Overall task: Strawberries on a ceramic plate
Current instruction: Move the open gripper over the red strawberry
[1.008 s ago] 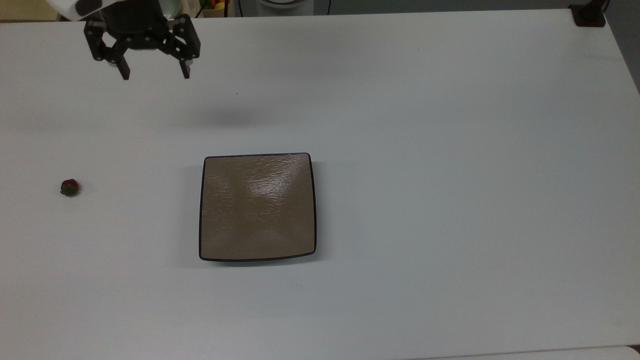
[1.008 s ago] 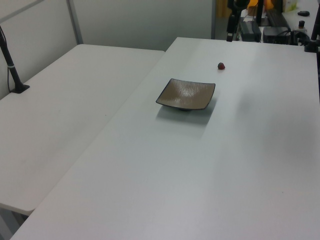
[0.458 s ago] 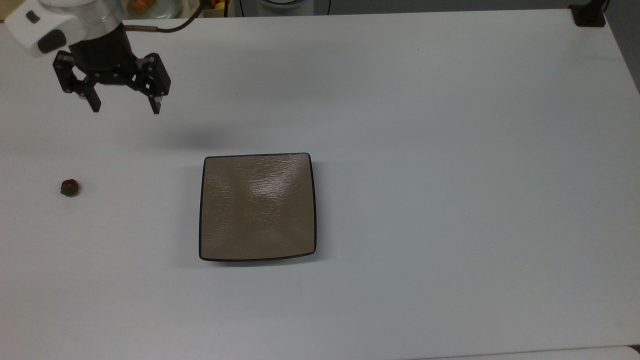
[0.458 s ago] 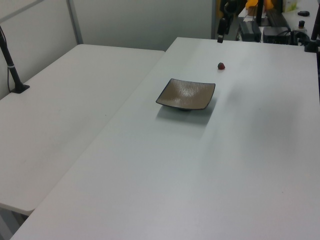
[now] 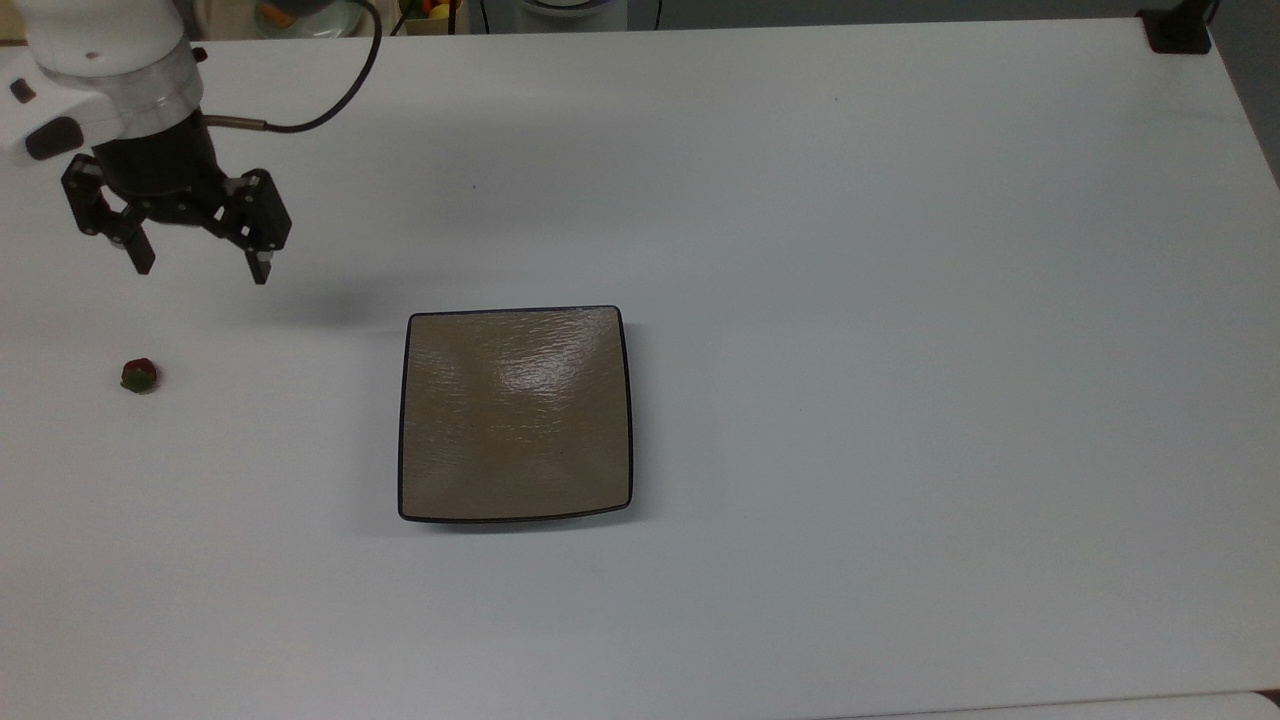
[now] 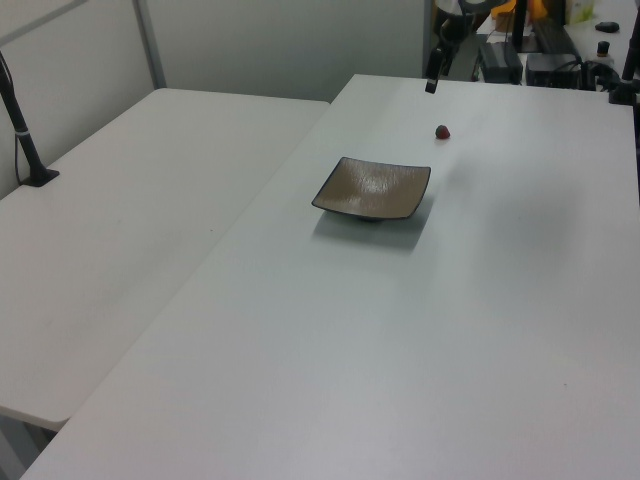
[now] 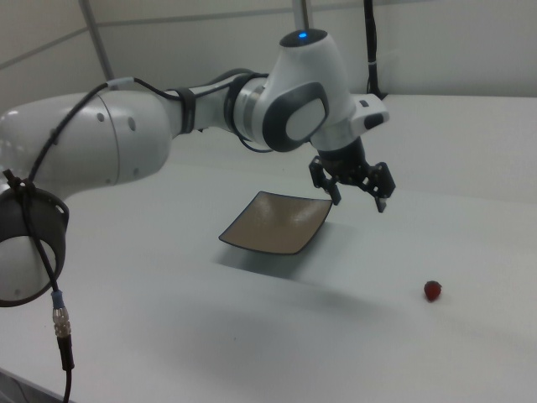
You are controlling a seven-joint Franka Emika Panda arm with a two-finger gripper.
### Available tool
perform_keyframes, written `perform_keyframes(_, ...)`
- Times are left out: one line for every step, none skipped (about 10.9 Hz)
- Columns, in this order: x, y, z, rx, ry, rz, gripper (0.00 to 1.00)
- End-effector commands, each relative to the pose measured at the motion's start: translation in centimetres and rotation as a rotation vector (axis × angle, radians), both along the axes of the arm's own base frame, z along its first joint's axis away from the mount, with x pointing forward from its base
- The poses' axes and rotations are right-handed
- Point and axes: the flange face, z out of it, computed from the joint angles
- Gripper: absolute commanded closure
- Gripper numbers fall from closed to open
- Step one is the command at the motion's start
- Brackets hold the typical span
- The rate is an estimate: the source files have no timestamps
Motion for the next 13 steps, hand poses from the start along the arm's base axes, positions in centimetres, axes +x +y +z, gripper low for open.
perform_keyframes(0.9,-2.0,-1.4,-0.033,-0.037,0.006,0.00)
perform_keyframes(1.2,-2.4,-2.3,-0.037,-0.041,0.003,0.00)
perform_keyframes(1.3,-3.1,-2.8,-0.044,-0.058,-0.004,0.00)
perform_keyframes(1.4,-3.7,-2.9,-0.051,-0.079,-0.011,0.00)
perform_keyframes(1.5,-3.9,-3.6,-0.054,-0.080,-0.013,0.00)
perform_keyframes(1.5,-4.4,-4.0,-0.056,-0.084,-0.020,0.00)
perform_keyframes(1.5,-5.0,-4.2,-0.062,-0.102,-0.027,0.00)
perform_keyframes(1.6,-5.4,-5.0,-0.065,-0.110,-0.033,0.00)
perform_keyframes(1.5,-5.4,-5.6,-0.067,-0.110,-0.032,0.00)
perform_keyframes(1.5,-5.5,-6.1,-0.077,-0.100,-0.028,0.00)
perform_keyframes(1.5,-5.5,-6.4,-0.080,-0.094,-0.023,0.00)
perform_keyframes(1.2,-5.7,-7.1,-0.081,-0.085,-0.024,0.00)
perform_keyframes(1.1,-5.8,-7.3,-0.094,-0.084,-0.021,0.00)
